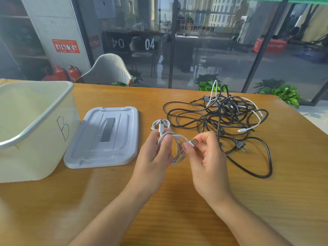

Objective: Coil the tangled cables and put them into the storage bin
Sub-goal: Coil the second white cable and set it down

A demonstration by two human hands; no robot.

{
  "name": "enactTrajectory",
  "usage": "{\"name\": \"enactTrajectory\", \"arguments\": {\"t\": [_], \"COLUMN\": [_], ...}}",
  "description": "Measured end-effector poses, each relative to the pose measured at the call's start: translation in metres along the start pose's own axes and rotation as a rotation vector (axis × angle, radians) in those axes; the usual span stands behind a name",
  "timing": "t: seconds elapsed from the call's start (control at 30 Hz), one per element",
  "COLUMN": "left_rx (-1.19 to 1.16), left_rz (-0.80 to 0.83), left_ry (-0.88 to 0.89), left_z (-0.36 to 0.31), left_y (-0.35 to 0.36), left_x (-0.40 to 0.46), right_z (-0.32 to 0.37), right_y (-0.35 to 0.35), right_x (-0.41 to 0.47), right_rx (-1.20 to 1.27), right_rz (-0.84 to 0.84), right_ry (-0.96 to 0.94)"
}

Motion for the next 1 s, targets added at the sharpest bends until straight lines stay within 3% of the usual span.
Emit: {"name": "enactTrajectory", "arguments": {"t": [0.17, 0.27, 0.43, 0.53, 0.73, 1.0], "left_rx": [-0.149, -0.187, -0.144, -0.113, -0.113, 0.041], "left_rz": [-0.006, 0.050, 0.157, 0.174, 0.164, 0.120], "left_ry": [-0.087, -0.140, -0.184, -0.209, -0.289, -0.228], "left_z": [0.004, 0.011, 0.017, 0.020, 0.026, 0.025], "left_y": [-0.008, -0.009, -0.010, -0.012, -0.009, -0.019], "left_x": [0.007, 0.007, 0.006, 0.006, 0.003, 0.011], "right_z": [-0.009, -0.013, -0.013, -0.012, -0.022, -0.021], "right_y": [0.011, 0.015, 0.020, 0.017, 0.007, -0.002], "right_x": [-0.003, -0.003, -0.010, -0.007, -0.002, 0.007], "right_rx": [0.542, 0.656, 0.408, 0.352, 0.340, 0.394], "right_rz": [0.088, 0.174, 0.371, 0.400, 0.198, 0.069], "right_ry": [0.569, 0.721, 0.668, 0.655, 0.666, 0.633]}}
Point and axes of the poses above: each hand's wrist, its own x-axis towards the middle knuckle, its own y-axis out of the palm, z = x × y, the point moved 5 cm from there along x, towards the middle knuckle, and after that the axes turned 12 degrees about -z, right-handed, at the moved point
